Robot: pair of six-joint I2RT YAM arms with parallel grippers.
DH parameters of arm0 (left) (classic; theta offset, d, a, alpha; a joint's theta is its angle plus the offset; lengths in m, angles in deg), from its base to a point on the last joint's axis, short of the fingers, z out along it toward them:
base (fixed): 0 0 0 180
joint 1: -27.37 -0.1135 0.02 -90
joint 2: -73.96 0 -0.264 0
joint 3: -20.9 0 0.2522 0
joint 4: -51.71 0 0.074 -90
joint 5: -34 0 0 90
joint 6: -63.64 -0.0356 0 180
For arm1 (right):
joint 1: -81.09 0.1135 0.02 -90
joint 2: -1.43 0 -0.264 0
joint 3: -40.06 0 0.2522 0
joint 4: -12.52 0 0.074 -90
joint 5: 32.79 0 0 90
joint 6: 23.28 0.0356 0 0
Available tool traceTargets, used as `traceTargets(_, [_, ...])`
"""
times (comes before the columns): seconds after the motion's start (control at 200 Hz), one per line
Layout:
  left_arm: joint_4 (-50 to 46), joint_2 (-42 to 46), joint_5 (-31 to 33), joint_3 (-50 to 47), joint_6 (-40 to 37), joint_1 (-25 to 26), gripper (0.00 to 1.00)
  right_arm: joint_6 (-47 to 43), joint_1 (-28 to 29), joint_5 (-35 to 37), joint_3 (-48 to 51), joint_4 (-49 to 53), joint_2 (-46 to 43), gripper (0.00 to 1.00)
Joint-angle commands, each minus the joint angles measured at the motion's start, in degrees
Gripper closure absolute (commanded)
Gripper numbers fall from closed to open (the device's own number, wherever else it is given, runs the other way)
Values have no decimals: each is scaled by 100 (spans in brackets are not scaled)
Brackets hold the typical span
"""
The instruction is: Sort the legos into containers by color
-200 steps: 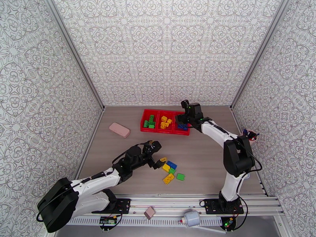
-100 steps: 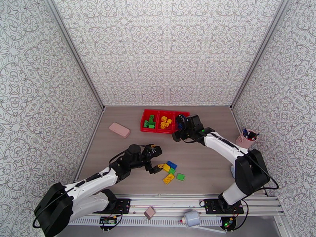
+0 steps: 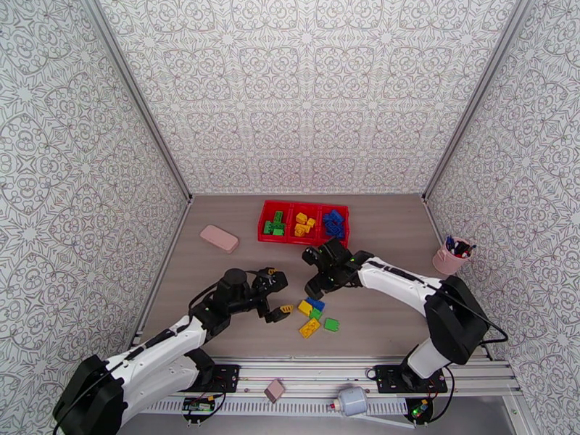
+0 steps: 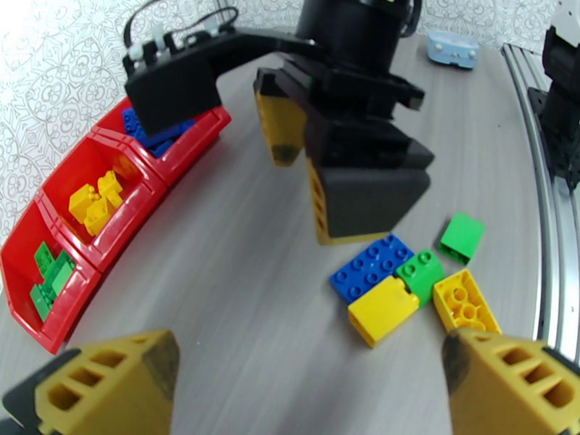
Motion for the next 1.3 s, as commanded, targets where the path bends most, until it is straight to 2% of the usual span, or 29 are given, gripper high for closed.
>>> traceTargets(0.0, [199, -22, -132, -76, -83, -44, 0, 89, 69, -154, 10, 247, 247, 14])
traceTargets(0.34, [226, 30, -121, -130, -90, -20, 0, 115, 69, 149, -242, 309, 839, 29])
traceTargets(0.54, [247, 0, -108, -145, -118, 16, 0, 332, 14, 704, -251, 407, 818, 40])
traceTargets(0.675, [264, -16, -111, -139, -143, 9, 0, 518, -97, 981, -199, 425, 690, 44])
traceTargets(0.79, [264, -35, -113, -133, -162, 9, 0, 448, -98, 884, -232, 391, 553, 42])
traceTargets(0.875, [277, -35, -124, -136, -145, 11, 0, 473, -51, 739, -202, 273, 403, 34])
traceTargets(0.94, [280, -32, -126, -130, -132, 13, 0, 484, 18, 646, -200, 223, 336, 32])
traceTargets(1.295, [342, -121, -179, -104, -70, 0, 0, 466, 234, 680, -202, 228, 778, 32])
